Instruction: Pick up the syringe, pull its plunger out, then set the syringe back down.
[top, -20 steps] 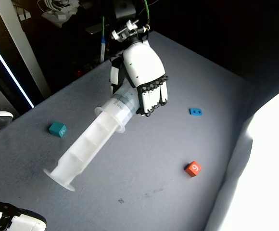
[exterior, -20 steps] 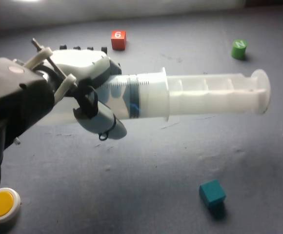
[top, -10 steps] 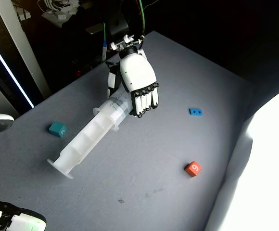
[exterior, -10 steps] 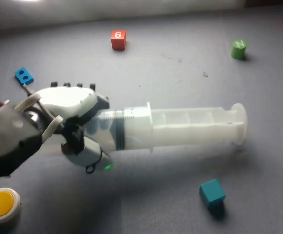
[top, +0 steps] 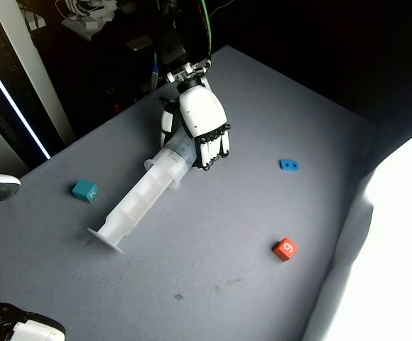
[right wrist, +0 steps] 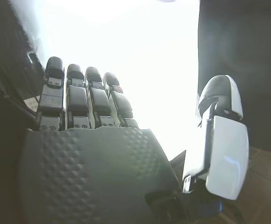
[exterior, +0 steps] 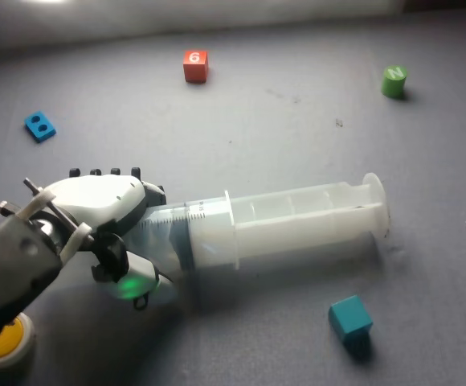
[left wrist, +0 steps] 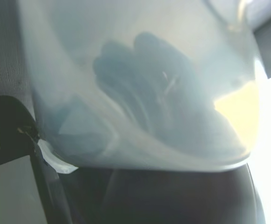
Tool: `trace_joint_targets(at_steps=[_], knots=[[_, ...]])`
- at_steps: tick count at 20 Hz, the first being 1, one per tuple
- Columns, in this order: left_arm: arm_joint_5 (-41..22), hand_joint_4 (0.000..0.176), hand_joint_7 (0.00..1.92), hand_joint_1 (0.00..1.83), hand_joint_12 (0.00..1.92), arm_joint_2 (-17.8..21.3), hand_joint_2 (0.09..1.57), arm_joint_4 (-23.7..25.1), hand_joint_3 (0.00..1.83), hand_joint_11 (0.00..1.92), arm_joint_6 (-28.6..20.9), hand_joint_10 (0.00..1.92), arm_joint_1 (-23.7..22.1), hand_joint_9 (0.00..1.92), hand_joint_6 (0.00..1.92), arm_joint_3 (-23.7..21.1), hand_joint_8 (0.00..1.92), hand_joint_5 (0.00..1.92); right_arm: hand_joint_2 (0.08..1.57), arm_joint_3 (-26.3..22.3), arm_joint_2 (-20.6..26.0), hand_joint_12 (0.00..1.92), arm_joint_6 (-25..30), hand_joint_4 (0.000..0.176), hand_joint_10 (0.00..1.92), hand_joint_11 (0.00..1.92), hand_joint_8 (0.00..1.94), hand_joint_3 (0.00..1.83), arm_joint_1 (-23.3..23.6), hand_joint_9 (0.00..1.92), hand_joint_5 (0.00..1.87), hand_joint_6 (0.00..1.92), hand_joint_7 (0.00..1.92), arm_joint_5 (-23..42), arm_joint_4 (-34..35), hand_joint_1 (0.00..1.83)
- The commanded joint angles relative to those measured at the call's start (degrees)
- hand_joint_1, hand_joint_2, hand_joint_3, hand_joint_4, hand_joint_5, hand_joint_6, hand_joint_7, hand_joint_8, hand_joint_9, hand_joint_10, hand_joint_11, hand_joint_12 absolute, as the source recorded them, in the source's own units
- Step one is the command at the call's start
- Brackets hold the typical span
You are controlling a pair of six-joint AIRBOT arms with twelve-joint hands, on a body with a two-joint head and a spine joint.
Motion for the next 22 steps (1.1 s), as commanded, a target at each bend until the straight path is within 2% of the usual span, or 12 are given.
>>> trace_joint_targets(at_steps=[1,6,8,9,10,11,12,14,16,18,20,22], knots=[[-4.2,0.0,0.87,1.17,1.58,-0.4,1.22,3.0,0.0,0.44,-0.7,1.18,0.1,0.73,1.3,0.0,1.28,0.73,0.92,-0.1,0.4,0.27,0.2,0.0,0.0,0.0,0.0,0.0,0.4,0.05,0.01,0.0,0.03,7.1,-0.2,0.29],[-4.6,0.0,0.85,1.17,1.65,-0.9,1.22,3.5,0.0,0.44,-1.1,1.24,0.9,0.71,1.28,-0.4,1.32,0.73,0.94,-0.1,0.4,0.28,0.2,0.0,0.0,0.0,0.0,0.0,0.4,0.06,0.01,0.0,0.04,7.1,-0.2,0.29],[-4.6,0.0,0.78,1.14,1.65,-1.0,1.26,3.5,0.0,0.35,-1.1,1.25,0.8,0.64,1.41,-0.4,1.39,0.67,0.94,-0.1,0.4,0.28,0.2,0.0,0.0,0.0,0.0,0.0,0.4,0.05,0.0,0.0,0.04,7.2,-0.2,0.3],[-4.6,0.0,0.5,0.85,1.58,-1.0,1.2,3.5,0.0,0.22,-1.1,1.23,0.7,0.43,1.11,-0.4,1.17,0.44,0.94,-0.1,0.4,0.26,0.2,0.0,0.0,0.0,0.0,0.0,0.4,0.05,0.01,0.0,0.04,7.3,-0.2,0.32],[-4.6,0.0,0.35,0.71,1.46,-1.0,1.11,3.5,0.0,0.04,-1.1,1.07,0.6,0.27,0.84,-0.4,0.9,0.31,0.93,-0.1,0.4,0.3,0.2,0.0,0.0,0.0,0.0,0.0,0.3,0.07,0.02,0.0,0.05,7.3,-0.2,0.32],[-4.6,0.0,0.19,0.6,1.04,-1.0,0.95,3.6,0.0,0.01,-1.1,0.87,0.5,0.09,0.62,-0.4,0.66,0.15,0.94,-0.1,0.4,0.31,0.2,0.0,0.01,0.0,0.0,0.0,0.3,0.07,0.02,0.0,0.05,7.3,-0.2,0.31],[-4.6,0.0,0.14,0.61,0.89,-1.0,0.87,3.7,0.0,0.0,-1.1,0.86,0.4,0.02,0.49,-0.5,0.59,0.09,0.94,-0.1,0.4,0.31,0.2,0.0,0.01,0.0,0.0,0.0,0.3,0.07,0.02,0.0,0.05,7.3,-0.2,0.29],[-4.6,0.0,0.1,0.61,0.85,-1.0,0.81,3.8,0.0,0.0,-1.1,0.9,0.4,0.0,0.34,-0.5,0.61,0.07,0.94,-0.1,0.4,0.26,0.2,0.0,0.0,0.0,0.0,0.0,0.2,0.05,0.0,0.0,0.03,7.3,-0.2,0.32],[-4.6,0.0,0.01,0.66,0.82,-1.0,0.87,3.9,0.0,0.0,-1.1,0.9,0.3,0.0,0.38,-0.6,0.79,0.04,0.93,-0.1,0.4,0.29,0.2,0.0,0.0,0.0,0.0,0.0,0.2,0.06,0.01,0.0,0.04,7.3,-0.2,0.37],[-4.6,0.0,0.0,0.63,0.83,-0.9,0.85,4.2,0.0,0.0,-0.9,0.91,0.1,0.0,0.46,-0.8,0.82,0.01,0.93,-0.1,0.4,0.24,0.2,0.0,0.0,0.0,0.0,0.0,0.2,0.04,0.0,0.0,0.03,7.3,-0.2,0.38],[-4.4,0.0,0.01,0.59,0.89,-0.9,0.85,4.5,0.0,0.0,-0.4,0.96,-0.7,0.0,0.49,-0.9,0.84,0.02,0.93,-0.1,0.4,0.3,0.2,0.0,0.01,0.0,0.0,0.0,0.2,0.06,0.01,0.0,0.04,7.3,-0.2,0.38],[-3.6,0.0,0.0,0.55,0.82,-0.8,0.86,4.7,0.0,0.0,0.6,0.92,-1.9,0.0,0.5,-0.9,0.84,0.0,0.93,-0.1,0.4,0.25,0.1,0.0,0.0,0.0,0.0,0.0,0.2,0.05,0.0,0.0,0.03,7.3,-0.2,0.39]])
